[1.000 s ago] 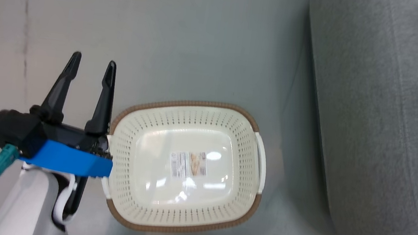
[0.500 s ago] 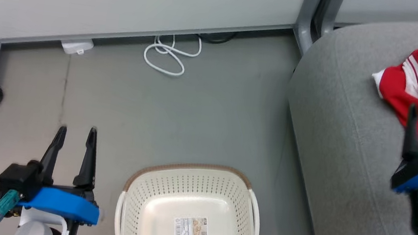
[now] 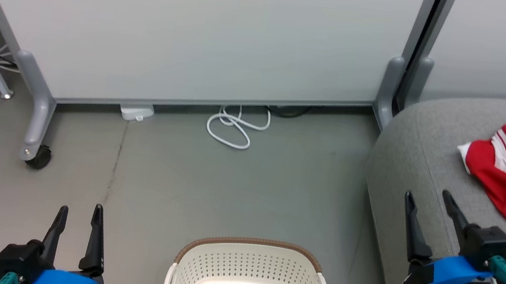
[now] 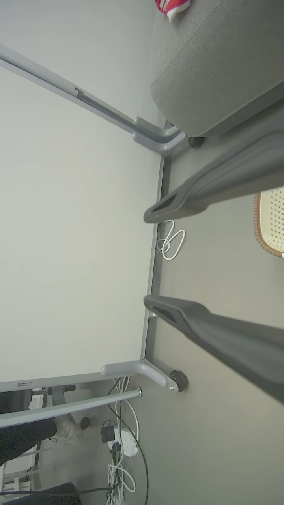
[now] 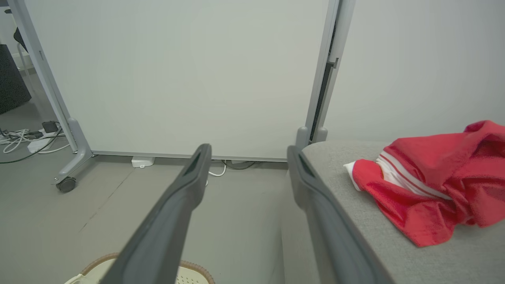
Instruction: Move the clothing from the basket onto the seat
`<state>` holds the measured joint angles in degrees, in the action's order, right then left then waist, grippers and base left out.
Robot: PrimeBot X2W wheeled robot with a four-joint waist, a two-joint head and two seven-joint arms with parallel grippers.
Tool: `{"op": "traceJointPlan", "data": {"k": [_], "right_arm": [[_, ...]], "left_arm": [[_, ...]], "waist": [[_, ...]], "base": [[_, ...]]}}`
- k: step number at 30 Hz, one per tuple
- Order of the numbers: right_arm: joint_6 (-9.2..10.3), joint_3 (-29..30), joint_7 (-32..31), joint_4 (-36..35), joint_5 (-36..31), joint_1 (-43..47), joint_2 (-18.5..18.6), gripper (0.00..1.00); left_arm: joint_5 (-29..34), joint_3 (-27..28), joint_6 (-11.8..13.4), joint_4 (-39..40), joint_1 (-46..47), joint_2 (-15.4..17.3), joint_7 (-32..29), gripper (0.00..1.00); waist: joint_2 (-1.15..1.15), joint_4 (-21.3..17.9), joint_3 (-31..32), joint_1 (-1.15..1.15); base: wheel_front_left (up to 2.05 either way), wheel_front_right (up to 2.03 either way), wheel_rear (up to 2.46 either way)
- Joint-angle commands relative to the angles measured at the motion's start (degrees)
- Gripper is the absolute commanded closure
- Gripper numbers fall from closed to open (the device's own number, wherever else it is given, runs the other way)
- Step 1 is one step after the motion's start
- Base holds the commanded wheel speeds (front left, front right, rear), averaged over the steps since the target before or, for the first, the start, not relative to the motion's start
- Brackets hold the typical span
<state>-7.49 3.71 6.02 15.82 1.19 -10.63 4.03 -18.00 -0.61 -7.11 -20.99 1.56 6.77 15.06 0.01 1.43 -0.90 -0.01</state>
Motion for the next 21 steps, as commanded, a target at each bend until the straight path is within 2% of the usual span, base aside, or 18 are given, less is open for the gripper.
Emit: {"op": "traceJointPlan", "data": {"k": [1, 12, 21], "right_arm": [[-0.01, -0.3, 0.0, -0.7, -0.7, 1.5, -0.3, 0.00], [-0.01, -1.7, 0.6, -1.3, 1.8, 6.6, -1.1, 0.00], [-0.01, -2.3, 0.9, -0.3, 3.1, 6.8, -1.1, 0.00]], "left_arm": [[0.4, 0.3, -0.2, -0.4, -0.5, -0.3, 0.2, 0.00], [0.8, 0.7, -0.4, -2.0, -0.3, -0.5, 0.2, 0.00], [0.1, 0.0, -0.4, -1.9, 0.2, -0.3, 0.2, 0.00]], "waist": [[-0.01, 0.4, 0.2, 0.01], [-0.01, 2.4, 1.1, 0.01], [-0.01, 2.2, 1.1, 0.01]], "base": [[0.00, 0.00, 0.00], [0.00, 0.00, 0.00], [0.00, 0.00, 0.00]]}}
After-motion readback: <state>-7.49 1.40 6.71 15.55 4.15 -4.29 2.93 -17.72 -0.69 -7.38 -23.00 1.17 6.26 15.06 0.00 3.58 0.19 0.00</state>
